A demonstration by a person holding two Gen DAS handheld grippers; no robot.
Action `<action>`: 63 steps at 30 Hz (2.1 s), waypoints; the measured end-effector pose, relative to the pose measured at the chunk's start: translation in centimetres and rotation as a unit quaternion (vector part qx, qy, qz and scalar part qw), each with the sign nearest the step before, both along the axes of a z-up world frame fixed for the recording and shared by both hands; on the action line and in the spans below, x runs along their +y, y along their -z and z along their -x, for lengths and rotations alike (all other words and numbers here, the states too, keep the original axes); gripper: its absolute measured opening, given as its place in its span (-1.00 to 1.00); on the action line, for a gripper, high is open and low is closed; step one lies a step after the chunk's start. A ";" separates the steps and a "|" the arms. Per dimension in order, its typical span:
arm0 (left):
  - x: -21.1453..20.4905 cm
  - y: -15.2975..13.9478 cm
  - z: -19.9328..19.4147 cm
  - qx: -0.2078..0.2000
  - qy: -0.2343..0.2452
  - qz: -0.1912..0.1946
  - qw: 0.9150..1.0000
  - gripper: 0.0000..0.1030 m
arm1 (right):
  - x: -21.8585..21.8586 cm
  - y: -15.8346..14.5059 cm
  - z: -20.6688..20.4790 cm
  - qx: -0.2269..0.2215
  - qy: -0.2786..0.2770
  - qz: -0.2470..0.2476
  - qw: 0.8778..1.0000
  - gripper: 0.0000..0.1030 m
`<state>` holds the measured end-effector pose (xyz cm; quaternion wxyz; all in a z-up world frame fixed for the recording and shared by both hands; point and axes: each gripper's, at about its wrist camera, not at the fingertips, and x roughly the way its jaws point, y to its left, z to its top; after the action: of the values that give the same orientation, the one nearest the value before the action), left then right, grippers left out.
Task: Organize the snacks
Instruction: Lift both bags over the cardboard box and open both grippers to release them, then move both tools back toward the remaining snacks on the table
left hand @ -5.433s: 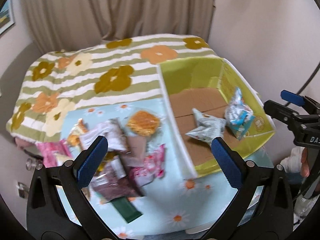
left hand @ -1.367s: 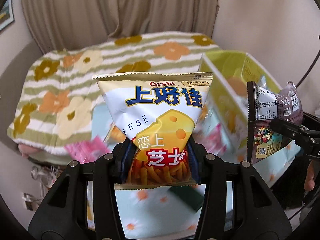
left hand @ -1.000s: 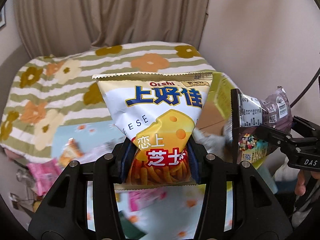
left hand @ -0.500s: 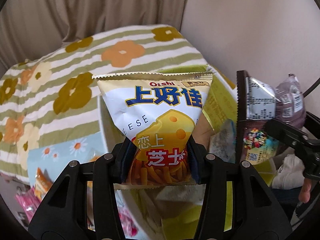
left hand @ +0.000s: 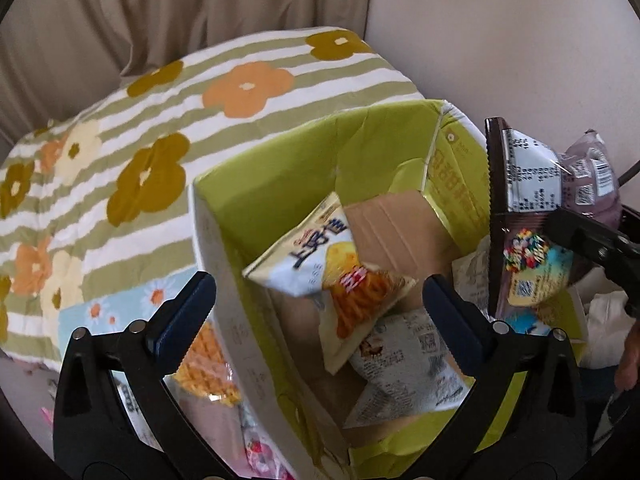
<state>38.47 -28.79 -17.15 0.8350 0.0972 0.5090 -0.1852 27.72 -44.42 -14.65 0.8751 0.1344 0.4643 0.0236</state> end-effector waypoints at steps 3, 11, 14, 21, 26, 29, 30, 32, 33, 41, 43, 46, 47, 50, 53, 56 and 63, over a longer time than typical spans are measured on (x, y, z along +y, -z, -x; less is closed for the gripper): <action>0.8 0.2 0.5 0.010 -0.005 0.006 1.000 0.99 | 0.3 0.3 -0.1 0.005 -0.002 0.004 1.000 0.42; 1.9 0.2 2.1 0.005 -0.011 -0.004 1.000 0.99 | 1.6 0.1 -2.1 0.004 -0.027 0.012 1.000 0.42; 2.0 0.0 2.3 0.002 -0.010 -0.006 1.000 0.99 | 2.7 0.4 -3.0 0.006 -0.046 0.018 0.999 0.45; 2.5 -0.5 3.1 -0.014 -0.018 -0.029 0.999 0.99 | 3.6 0.7 -2.8 -0.033 -0.033 0.025 0.999 0.98; 3.3 -0.8 3.8 -0.010 -0.026 -0.020 0.999 0.99 | 4.1 0.7 -1.5 -0.026 -0.053 0.043 0.997 0.98; 3.5 -1.2 4.6 -0.013 -0.031 -0.020 0.999 0.99 | 4.3 0.1 -0.7 -0.028 -0.058 0.047 0.997 0.98; 3.6 -1.4 4.8 -0.016 -0.032 -0.020 0.999 0.99 | 4.2 -0.1 -0.4 -0.030 -0.059 0.044 0.997 0.98; 3.8 -2.1 5.4 -0.022 -0.035 -0.017 0.999 0.99 | 4.2 -0.8 0.0 -0.034 -0.059 0.041 0.997 0.98; 3.9 -2.7 5.8 -0.029 -0.039 -0.016 0.999 0.99 | 4.2 -1.3 0.4 -0.035 -0.062 0.041 0.997 0.98; 6.3 -7.2 10.3 -0.084 -0.079 -0.012 0.993 0.99 | 5.6 -5.2 3.7 -0.068 -0.087 0.042 0.993 0.98; 7.6 -8.1 11.7 -0.090 -0.094 -0.006 0.992 0.99 | 6.6 -6.2 4.7 -0.082 -0.106 0.045 0.990 0.98; 9.7 -9.4 13.5 -0.099 -0.120 -0.009 0.988 0.99 | 8.1 -7.1 5.7 -0.094 -0.129 0.040 0.986 0.98; 10.5 -9.8 14.1 -0.101 -0.128 -0.012 0.987 0.99 | 8.8 -7.5 6.0 -0.099 -0.136 0.036 0.985 0.98; 13.3 -10.9 16.1 -0.112 -0.154 -0.022 0.981 0.99 | 11.0 -8.1 6.7 -0.110 -0.153 0.025 0.982 0.98; 16.9 -11.7 17.7 -0.123 -0.180 -0.025 0.976 0.99 | 14.1 -8.4 7.5 -0.123 -0.168 0.023 0.978 0.98; 21.3 -11.9 19.0 -0.125 -0.200 -0.021 0.972 0.99 | 17.6 -8.4 8.0 -0.128 -0.174 0.018 0.976 0.98; 29.9 -11.3 19.7 -0.115 -0.208 -0.013 0.971 0.99 | 24.6 -7.0 7.8 -0.112 -0.165 -0.006 0.980 0.98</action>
<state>18.81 1.15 -5.85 0.9066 0.0206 0.4213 0.0116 19.92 -19.80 -7.68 0.9048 0.0581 0.3792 0.1850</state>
